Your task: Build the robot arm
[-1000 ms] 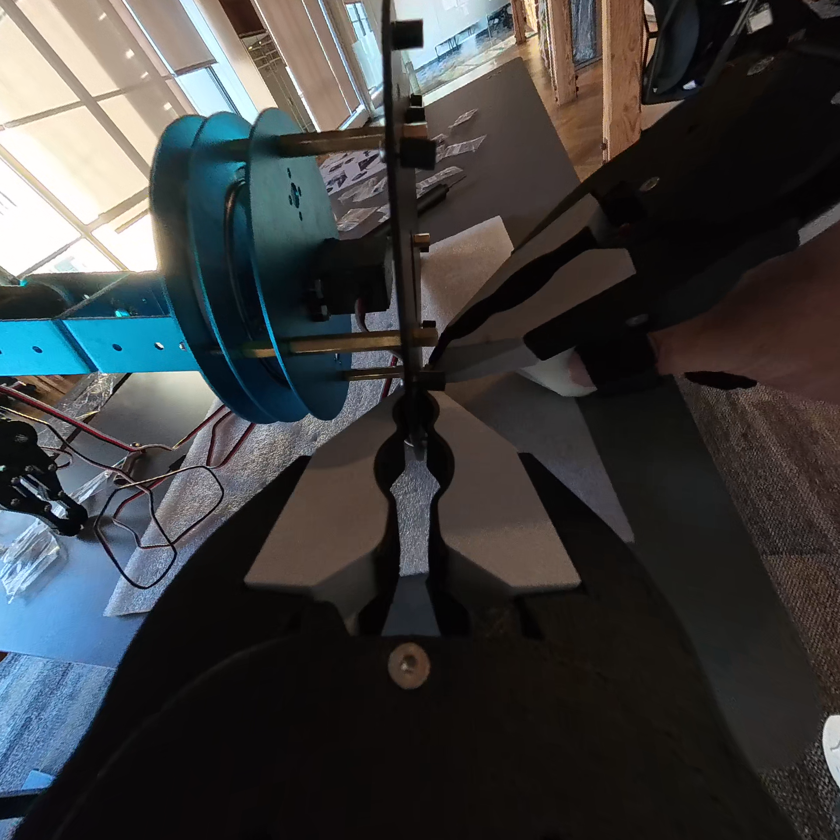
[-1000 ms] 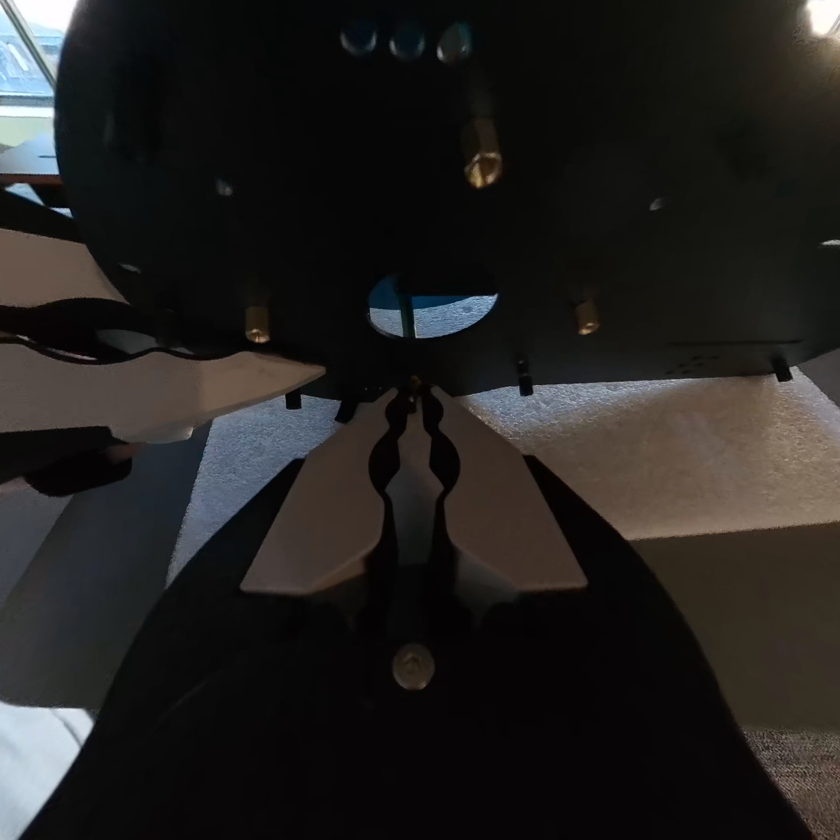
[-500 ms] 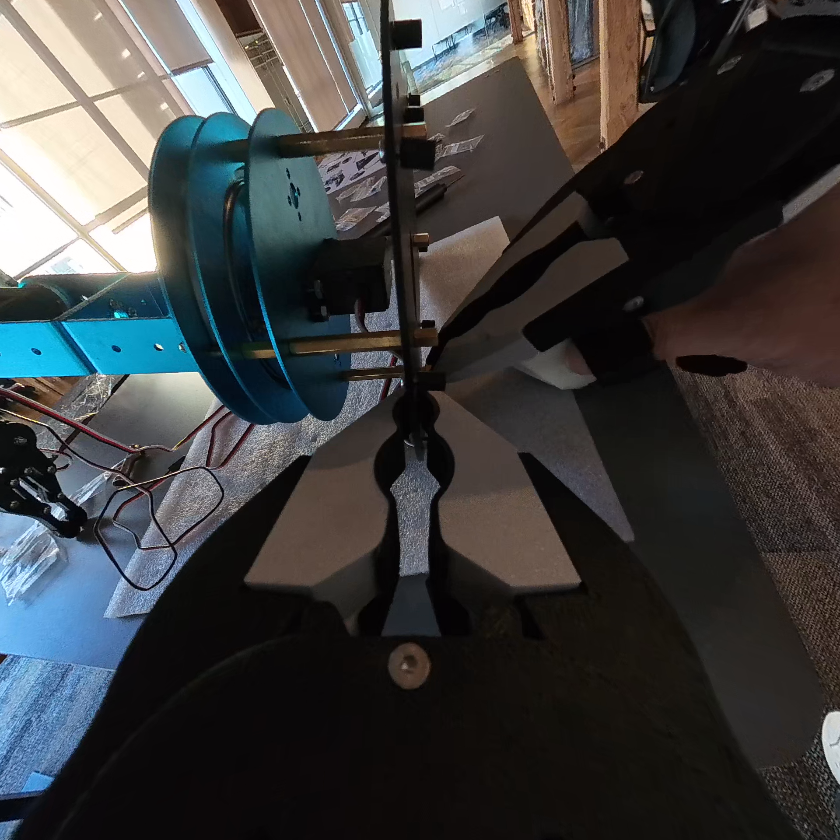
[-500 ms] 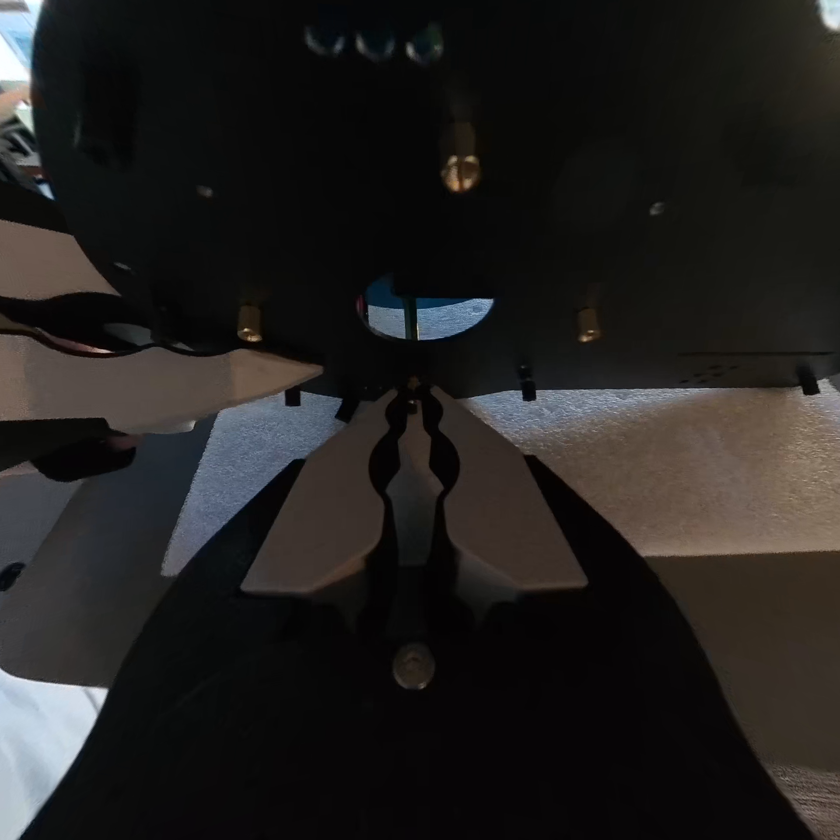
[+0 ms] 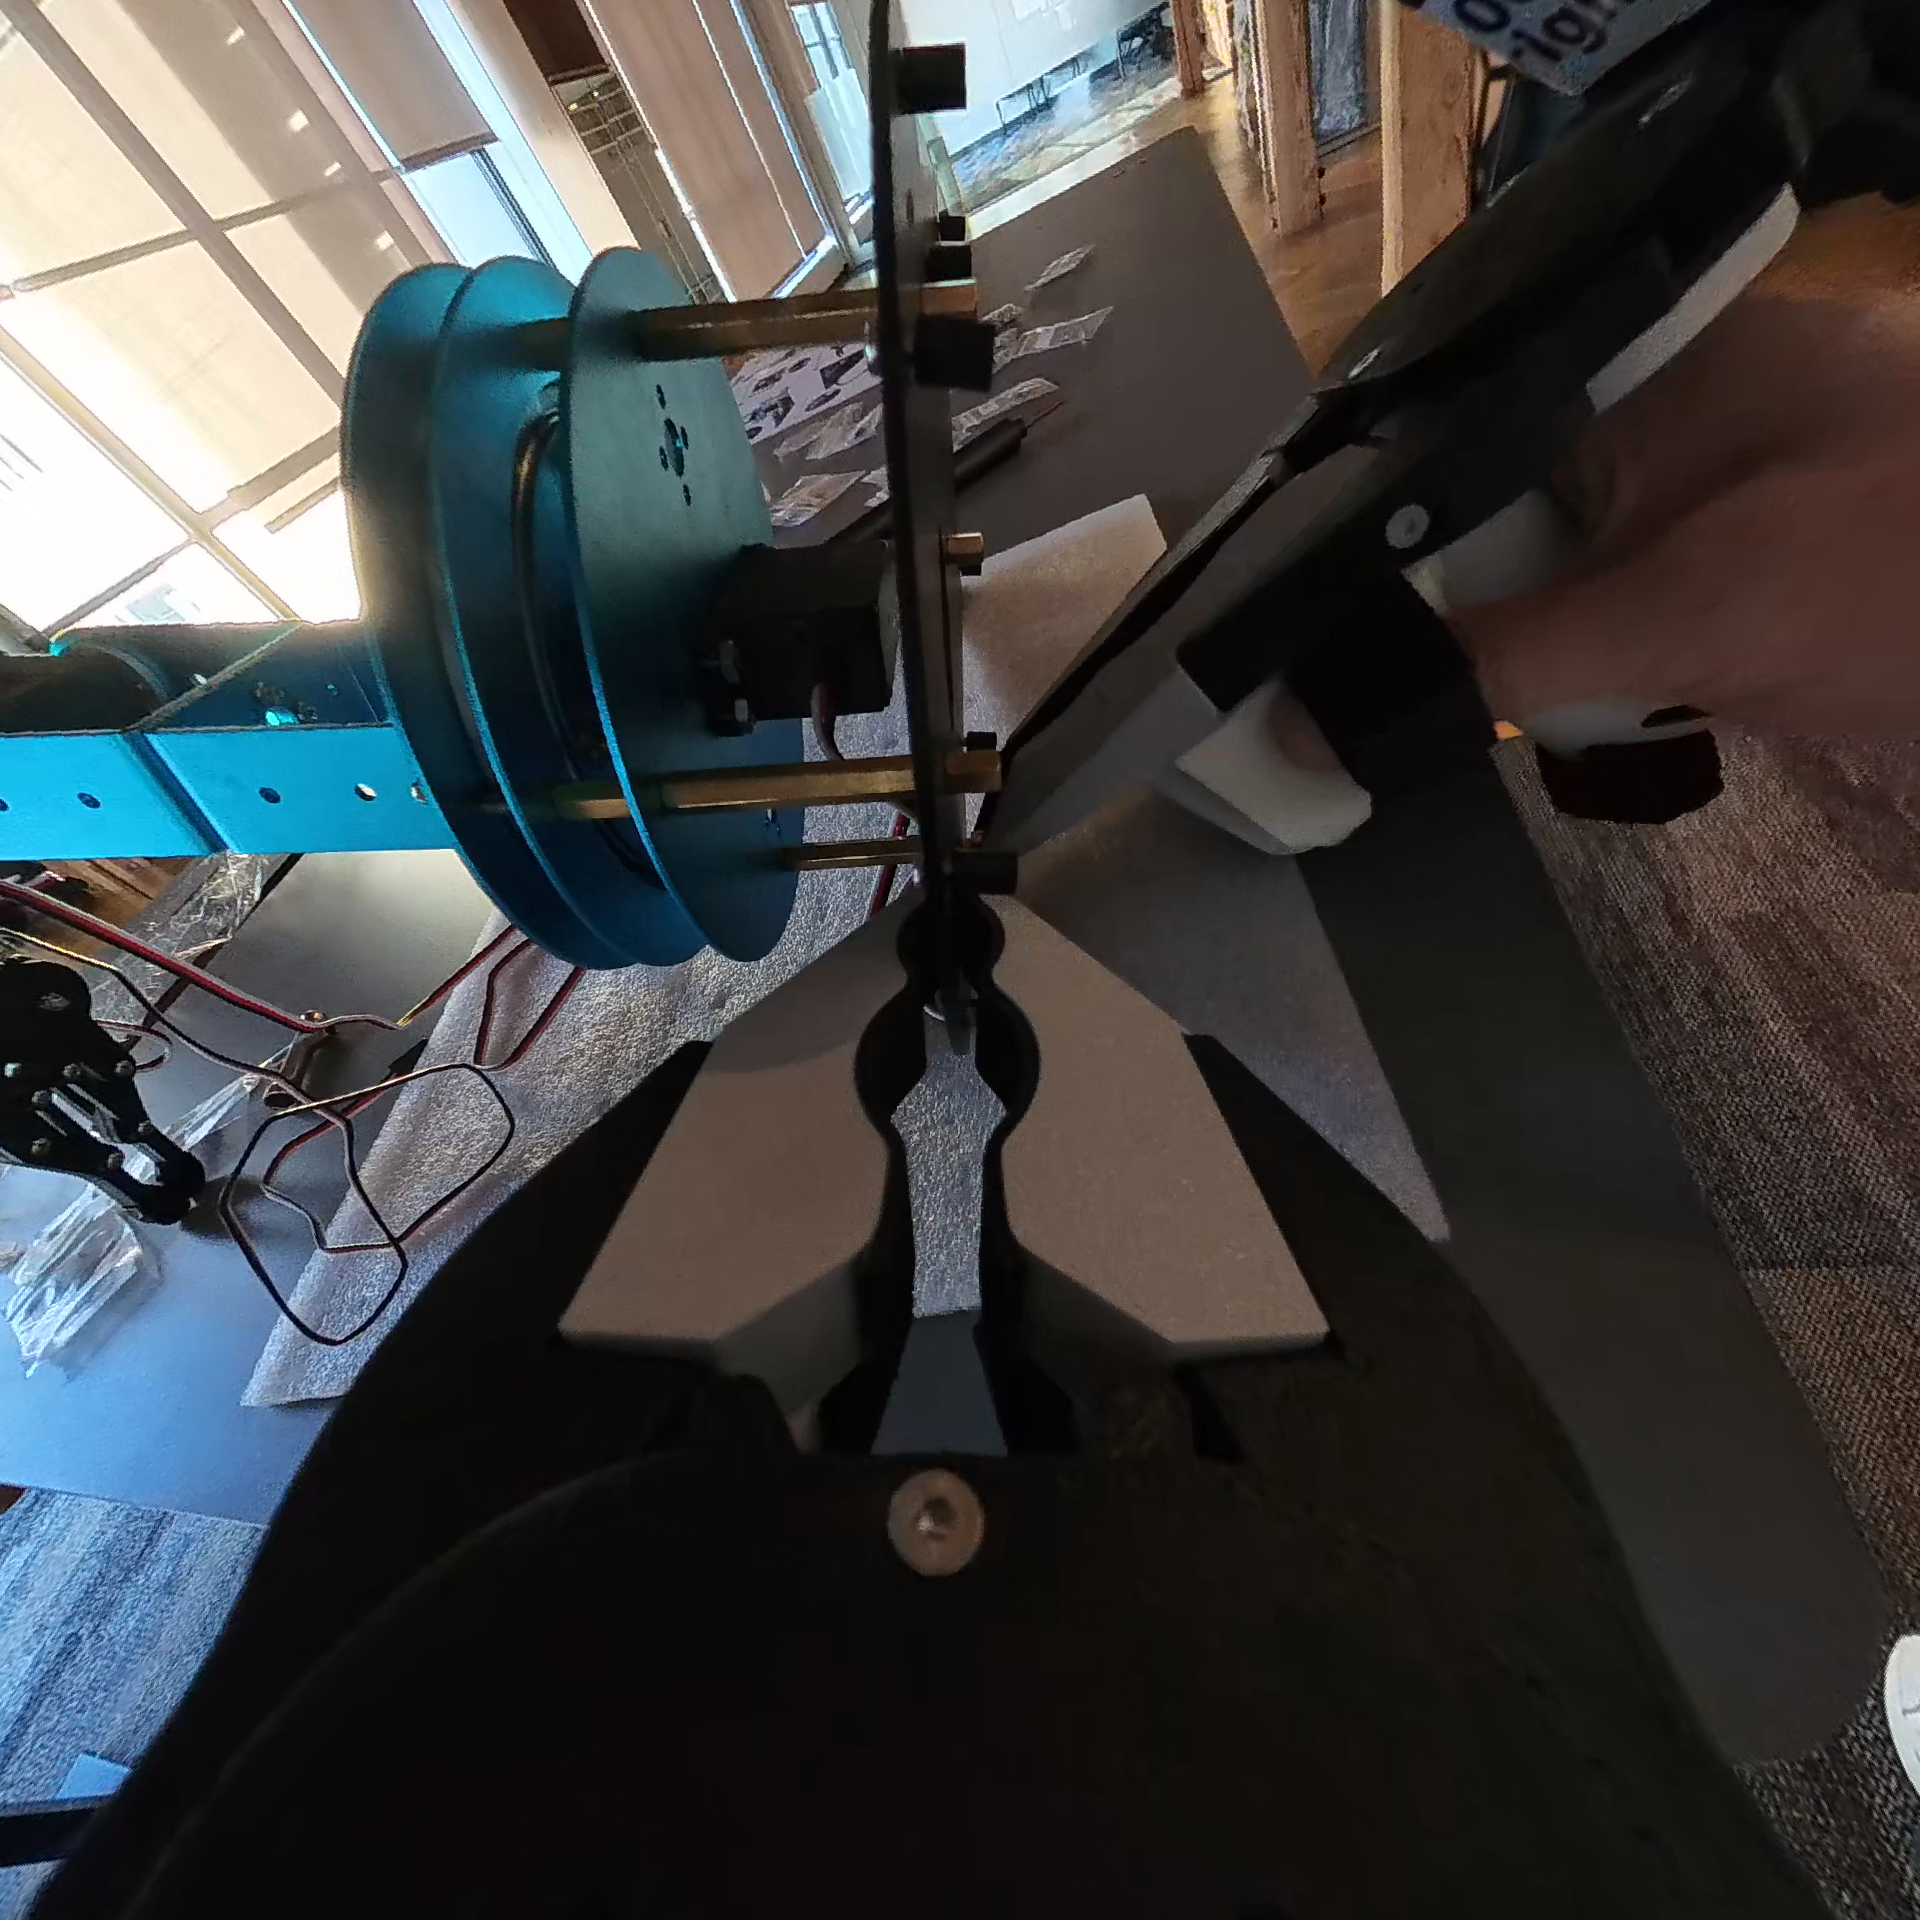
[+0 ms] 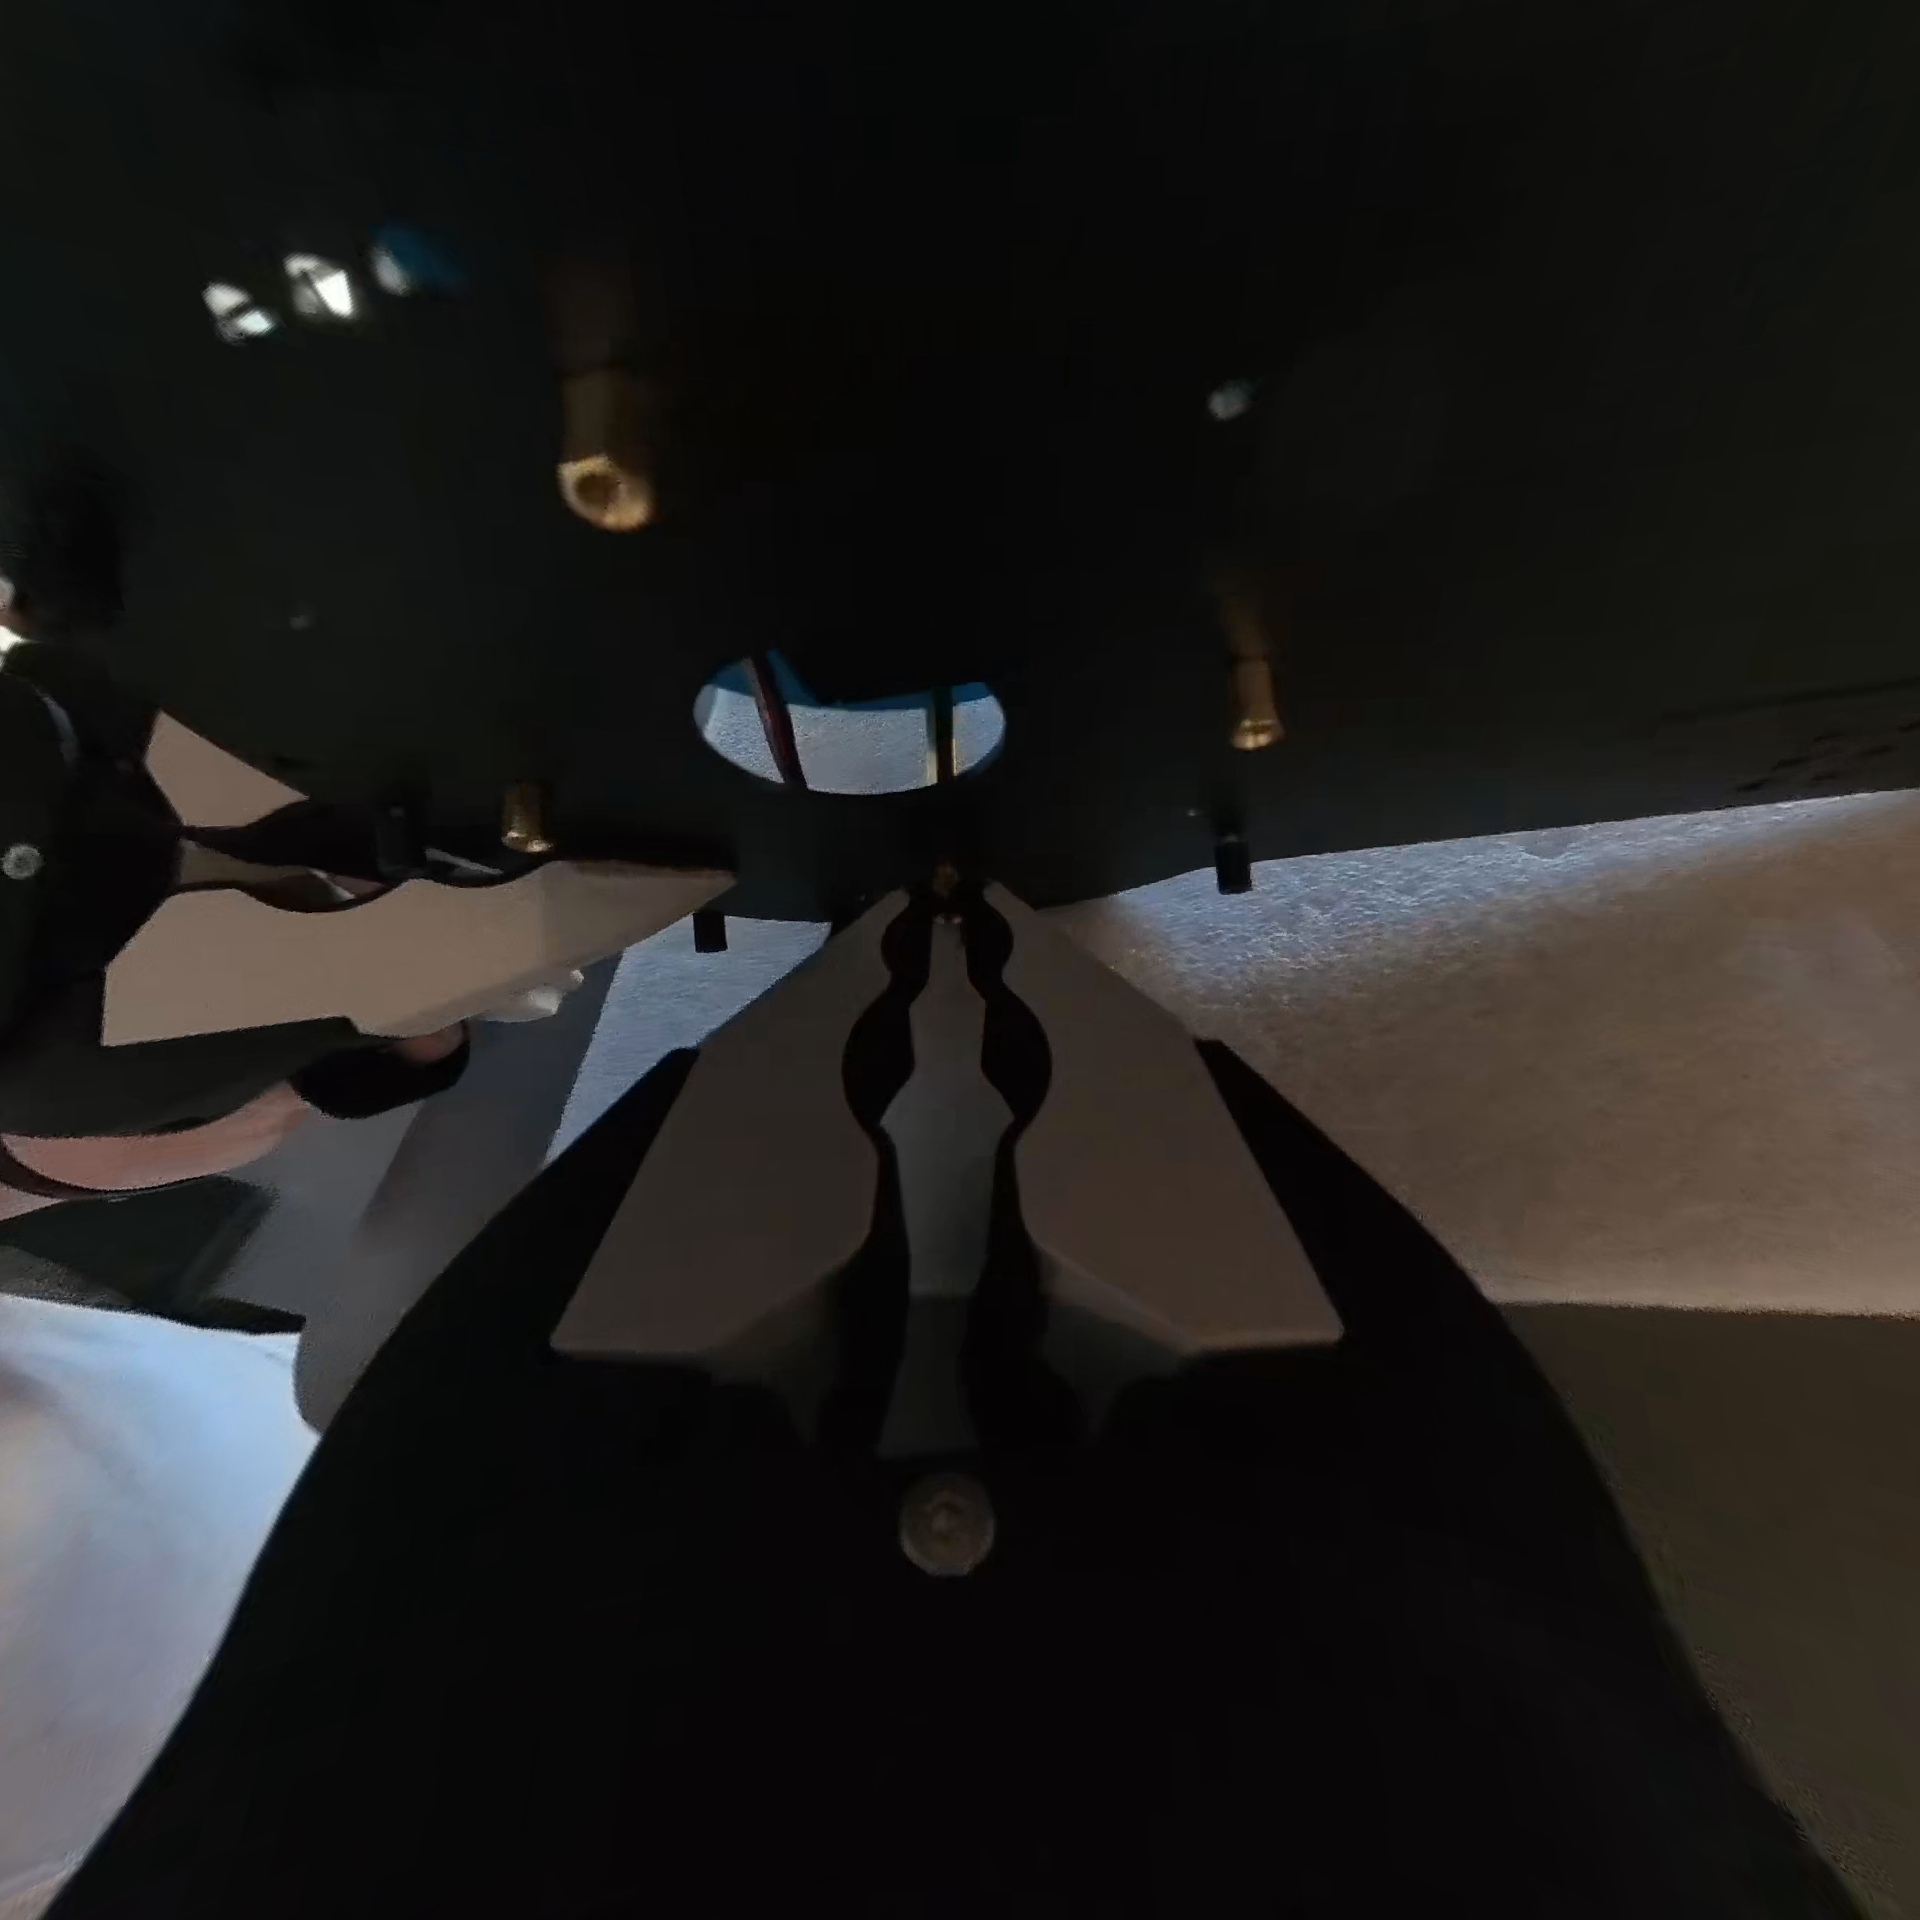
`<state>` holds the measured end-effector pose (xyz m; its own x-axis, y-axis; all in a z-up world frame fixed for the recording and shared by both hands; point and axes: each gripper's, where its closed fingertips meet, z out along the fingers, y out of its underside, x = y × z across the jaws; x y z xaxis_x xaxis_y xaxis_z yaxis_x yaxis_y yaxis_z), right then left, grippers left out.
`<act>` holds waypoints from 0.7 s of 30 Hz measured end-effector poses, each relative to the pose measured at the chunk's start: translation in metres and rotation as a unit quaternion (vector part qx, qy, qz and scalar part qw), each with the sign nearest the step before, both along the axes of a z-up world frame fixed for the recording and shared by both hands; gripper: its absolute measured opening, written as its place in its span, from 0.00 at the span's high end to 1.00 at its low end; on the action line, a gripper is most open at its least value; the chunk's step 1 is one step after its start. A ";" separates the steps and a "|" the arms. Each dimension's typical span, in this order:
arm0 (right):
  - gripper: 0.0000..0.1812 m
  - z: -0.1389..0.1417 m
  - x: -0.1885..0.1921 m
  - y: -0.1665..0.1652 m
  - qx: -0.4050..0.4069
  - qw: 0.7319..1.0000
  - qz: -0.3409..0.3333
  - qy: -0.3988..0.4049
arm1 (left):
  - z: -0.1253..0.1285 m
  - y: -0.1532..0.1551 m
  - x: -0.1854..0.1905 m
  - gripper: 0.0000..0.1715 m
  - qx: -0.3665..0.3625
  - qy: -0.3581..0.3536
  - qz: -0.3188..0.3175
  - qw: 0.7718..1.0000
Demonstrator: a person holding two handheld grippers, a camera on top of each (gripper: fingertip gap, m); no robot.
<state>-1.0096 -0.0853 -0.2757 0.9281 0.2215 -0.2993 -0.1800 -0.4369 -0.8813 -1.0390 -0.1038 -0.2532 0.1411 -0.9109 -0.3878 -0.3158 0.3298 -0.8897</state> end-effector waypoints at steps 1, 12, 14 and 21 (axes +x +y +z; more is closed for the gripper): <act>0.98 0.000 0.000 0.000 -0.004 1.000 0.002 0.007 | 0.000 0.000 0.000 1.00 0.000 0.000 0.001 1.000; 0.98 0.003 0.000 0.001 0.001 0.999 0.015 0.045 | 0.000 0.000 0.000 1.00 0.002 0.000 0.001 1.000; 0.98 0.006 0.003 0.001 0.015 0.999 0.009 0.043 | 0.000 0.000 0.000 1.00 0.002 0.000 0.001 1.000; 0.98 0.006 0.003 0.001 0.019 0.999 0.008 0.039 | 0.000 0.000 0.000 1.00 0.003 -0.001 0.001 1.000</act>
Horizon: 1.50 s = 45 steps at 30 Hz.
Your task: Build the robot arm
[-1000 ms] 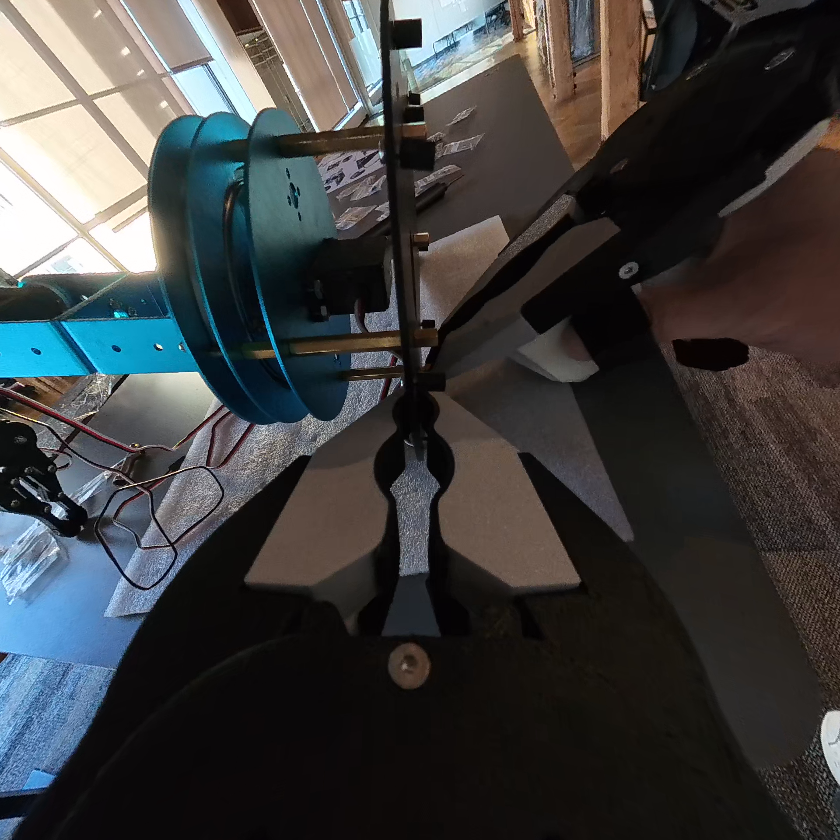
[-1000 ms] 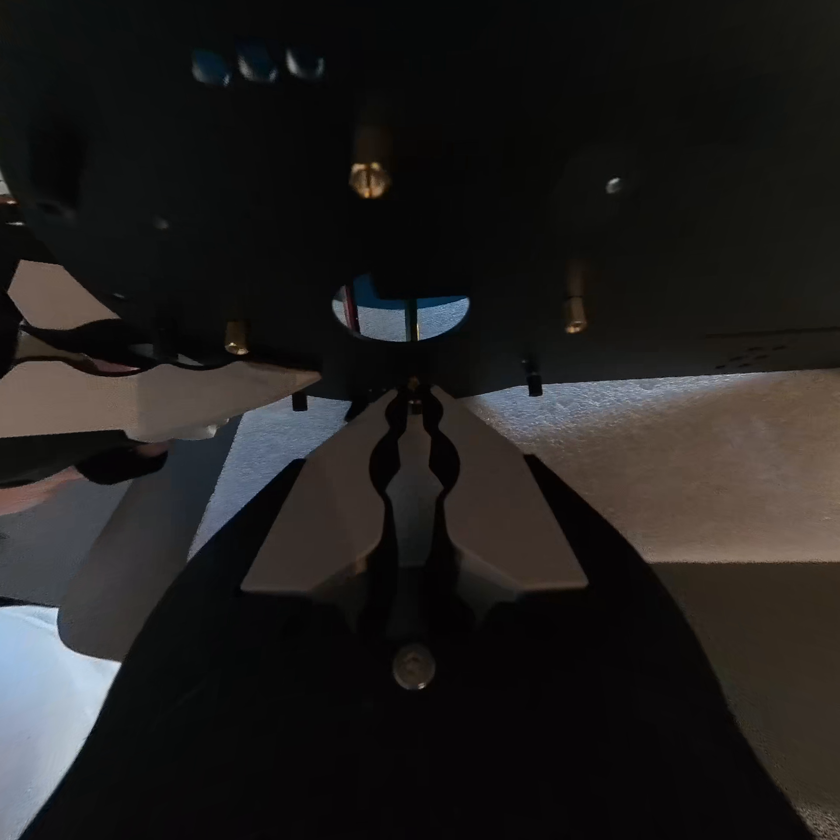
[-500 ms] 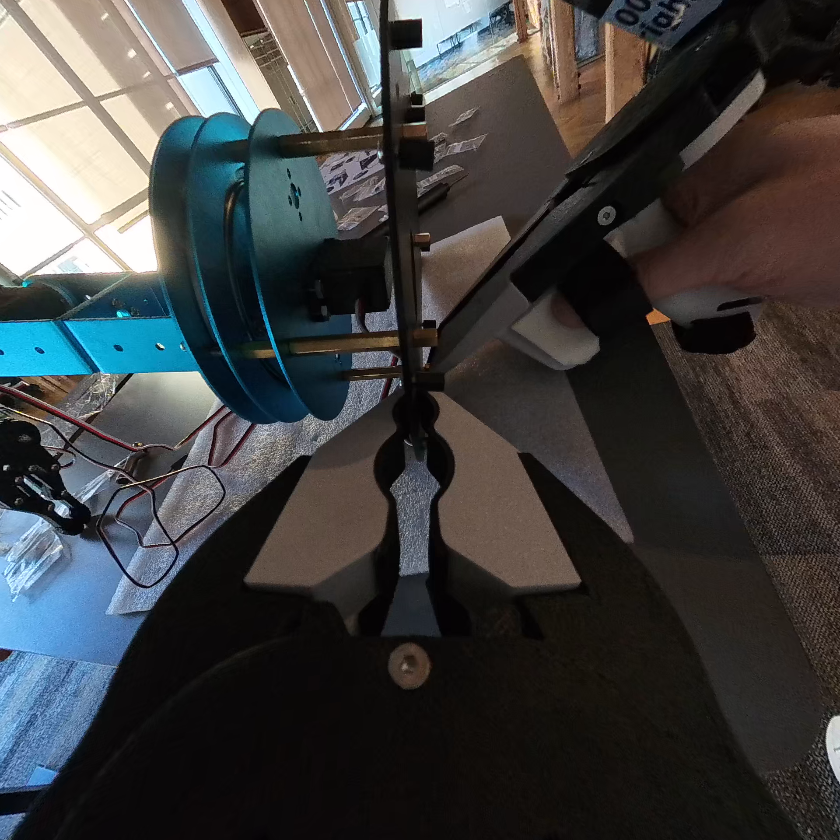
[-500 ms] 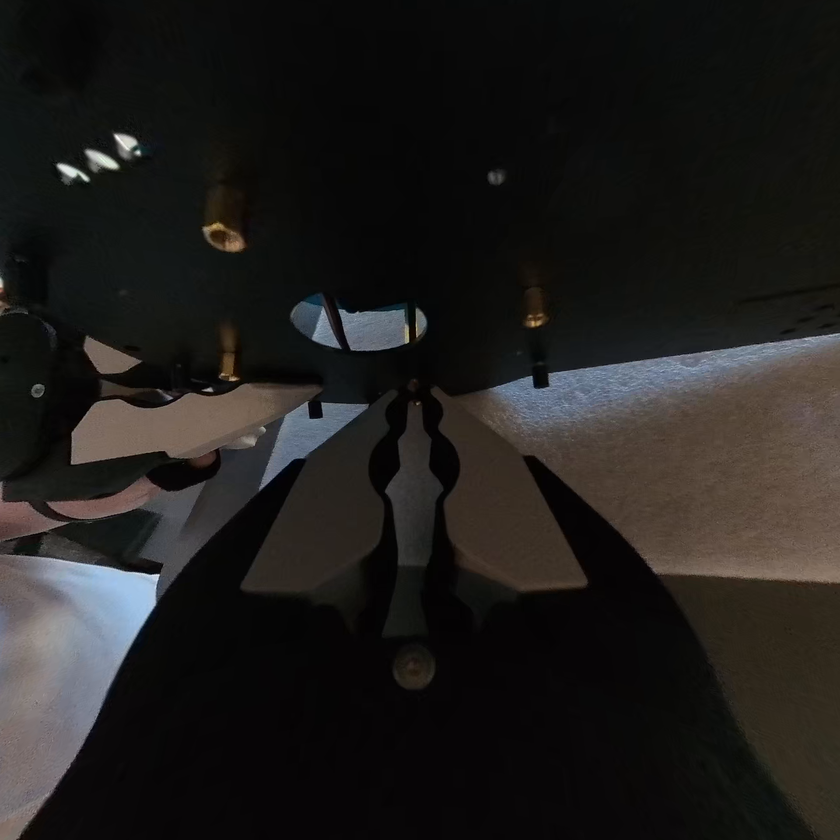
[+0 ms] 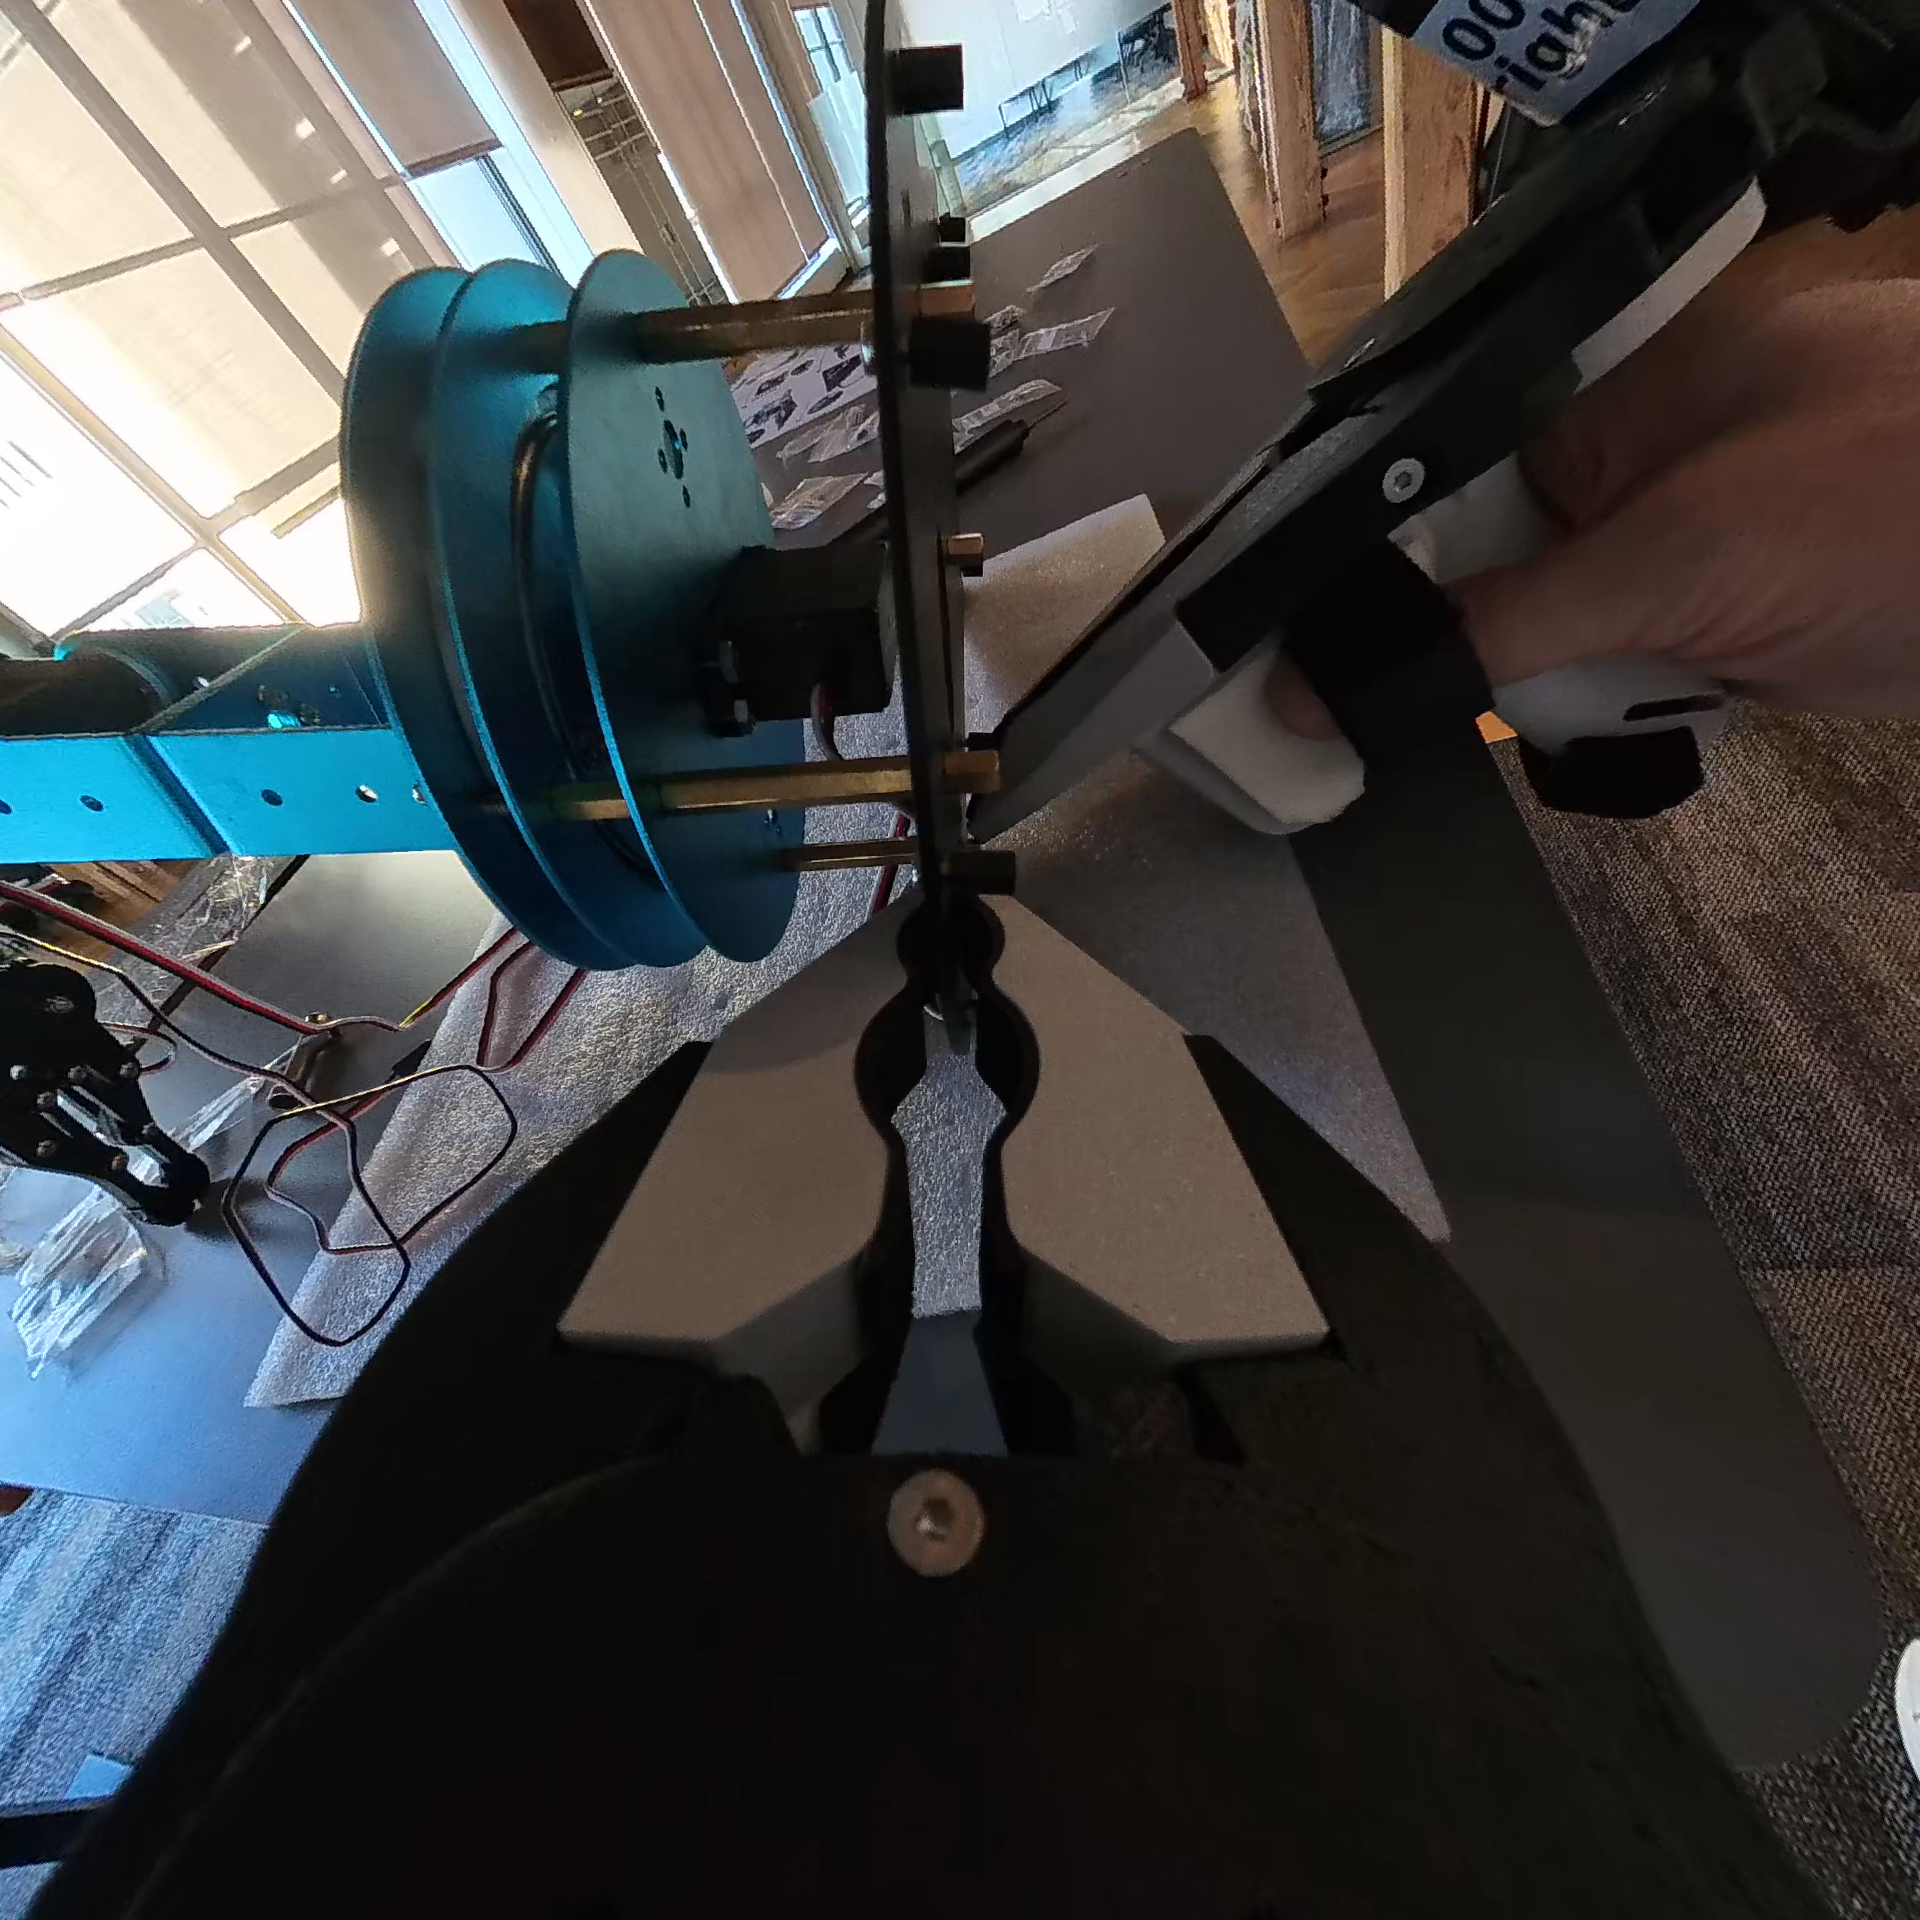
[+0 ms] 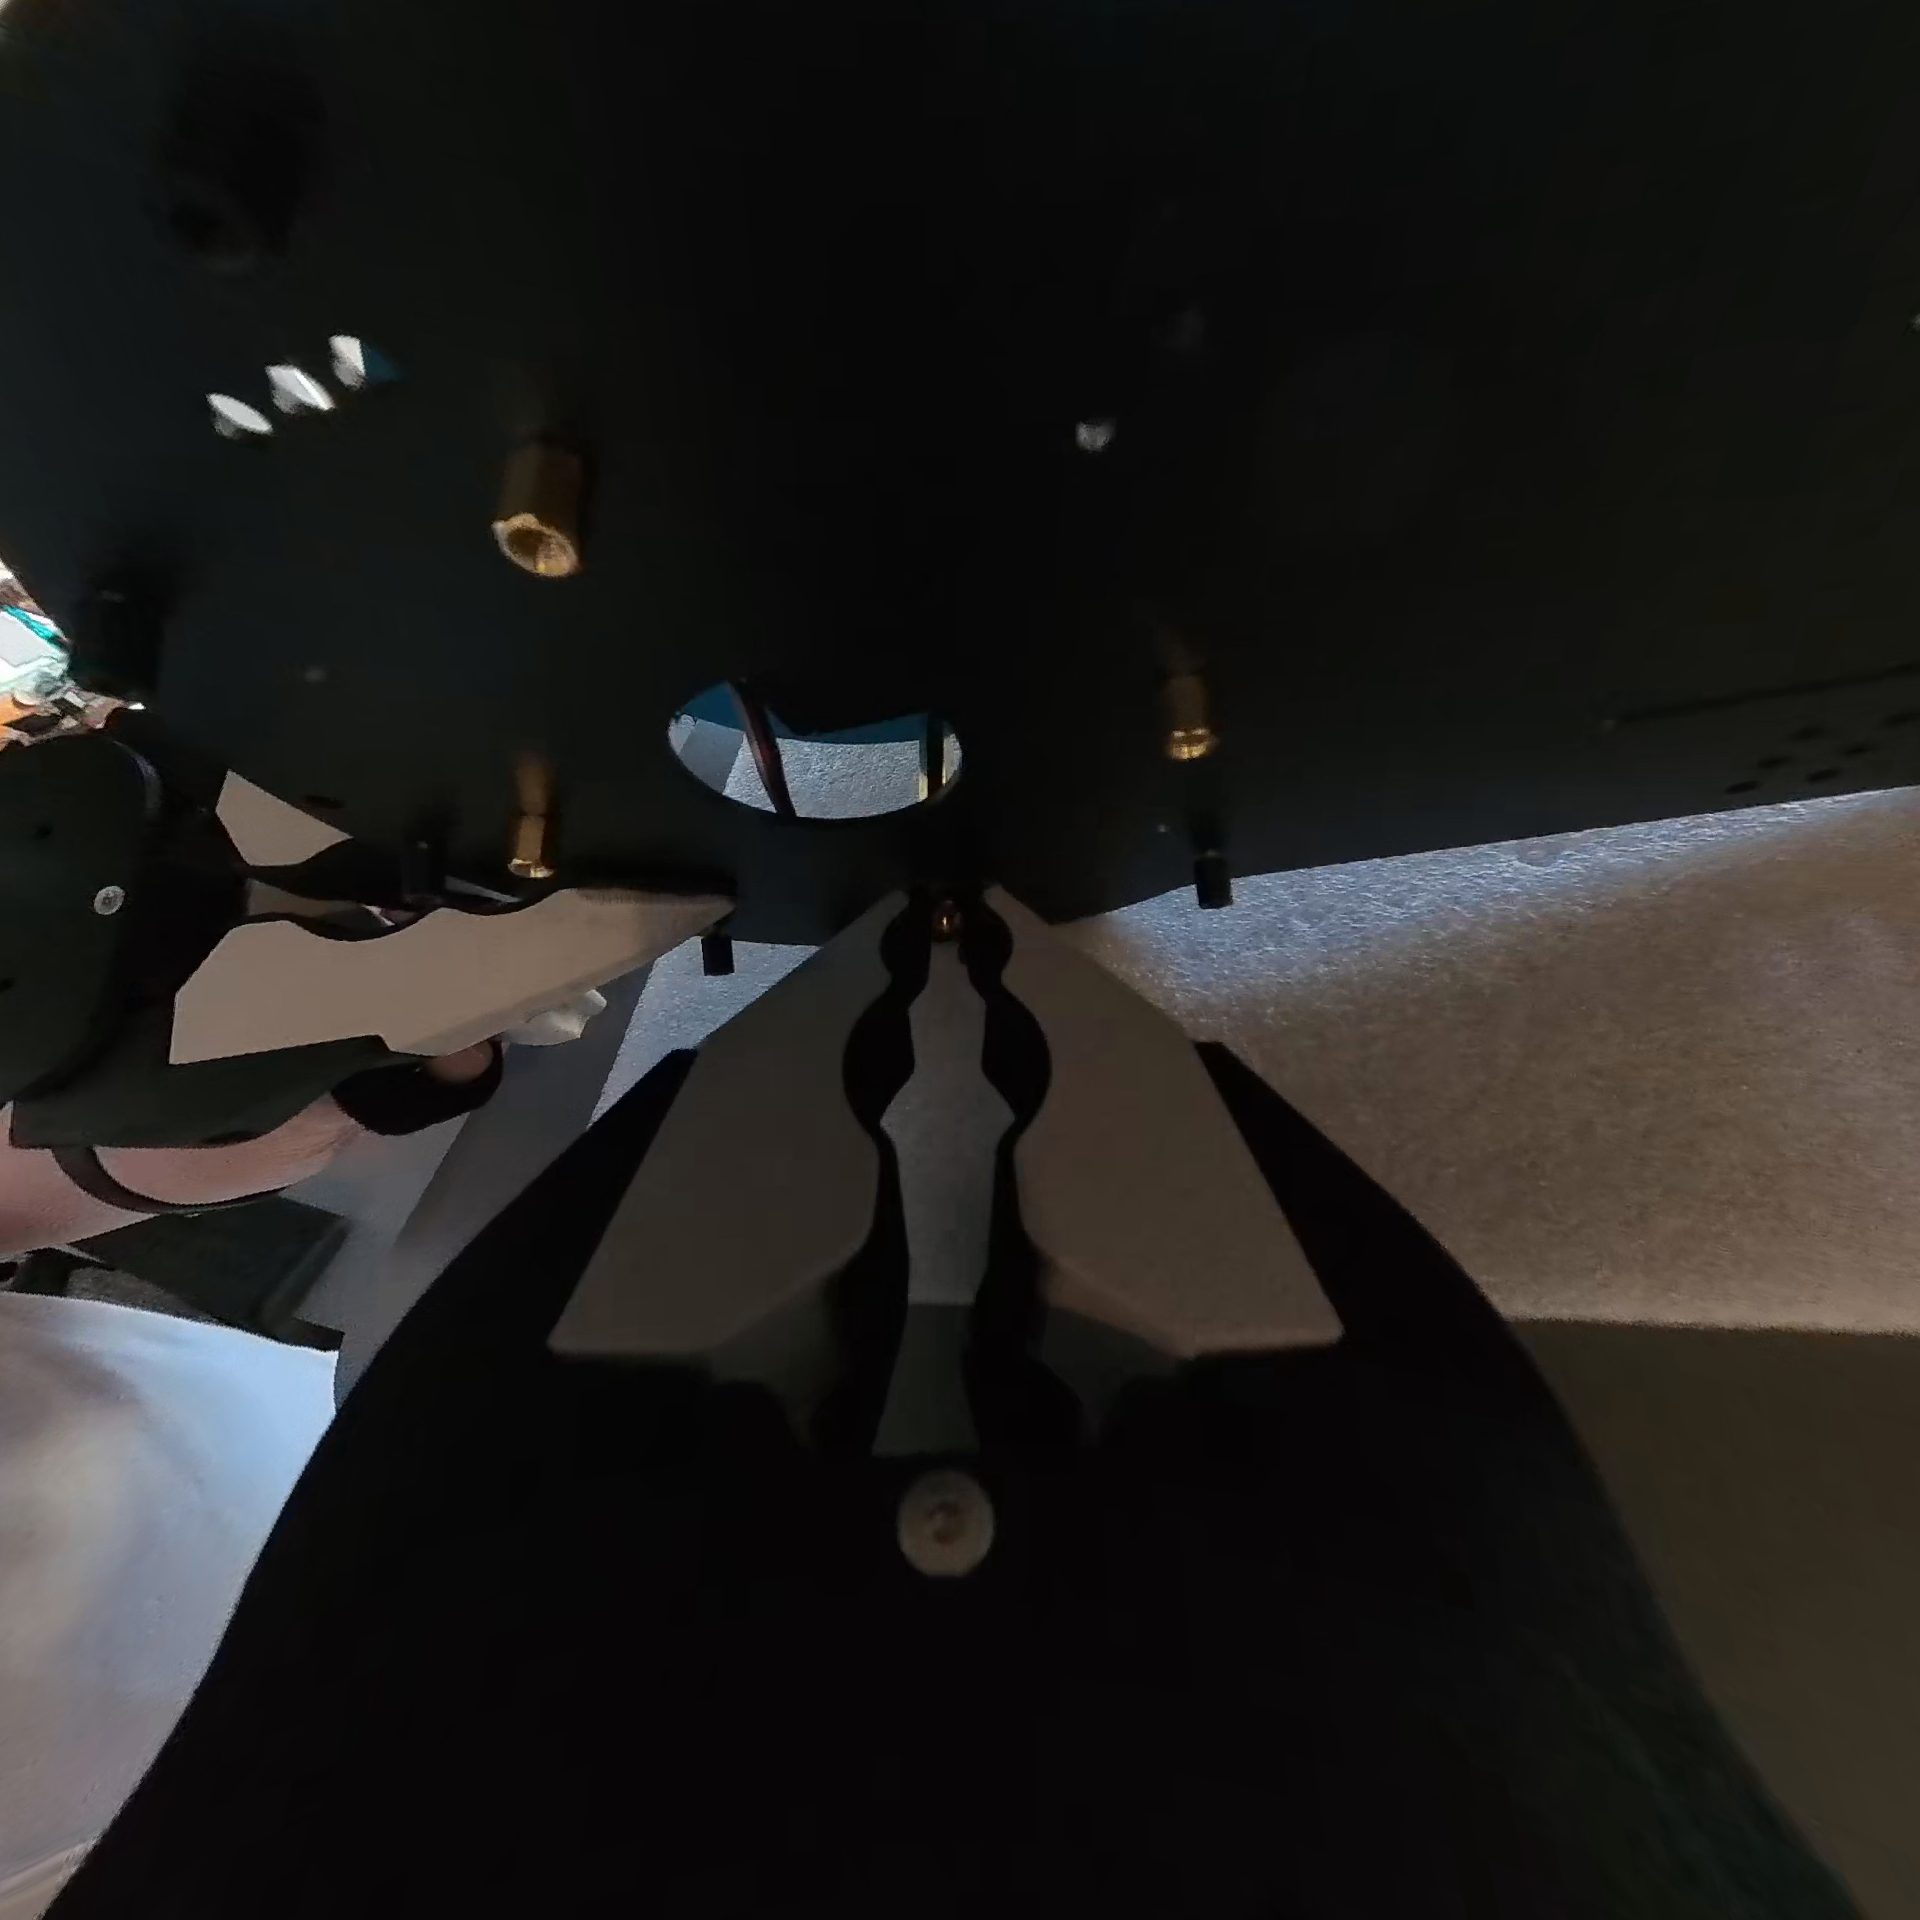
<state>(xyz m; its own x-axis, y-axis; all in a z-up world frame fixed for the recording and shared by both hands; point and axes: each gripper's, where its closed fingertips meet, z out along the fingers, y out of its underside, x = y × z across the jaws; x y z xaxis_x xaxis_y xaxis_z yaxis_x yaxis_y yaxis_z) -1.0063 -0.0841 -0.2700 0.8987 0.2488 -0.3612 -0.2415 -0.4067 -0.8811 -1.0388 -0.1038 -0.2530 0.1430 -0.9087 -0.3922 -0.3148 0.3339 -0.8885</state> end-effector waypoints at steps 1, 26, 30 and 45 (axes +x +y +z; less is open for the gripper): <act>0.98 0.000 0.000 0.000 0.000 1.000 0.001 0.000 | 0.000 0.000 0.000 1.00 0.000 0.000 0.000 1.000; 0.98 -0.005 -0.004 0.001 0.001 0.995 -0.008 -0.104 | 0.000 0.000 0.000 1.00 -0.004 -0.006 -0.002 1.000; 0.98 -0.004 -0.004 0.001 0.008 0.994 -0.011 -0.107 | 0.000 0.000 0.000 1.00 -0.002 -0.005 -0.001 1.000; 0.98 -0.001 -0.003 0.000 0.018 0.996 -0.010 -0.081 | 0.000 0.000 0.000 1.00 -0.002 -0.006 -0.002 1.000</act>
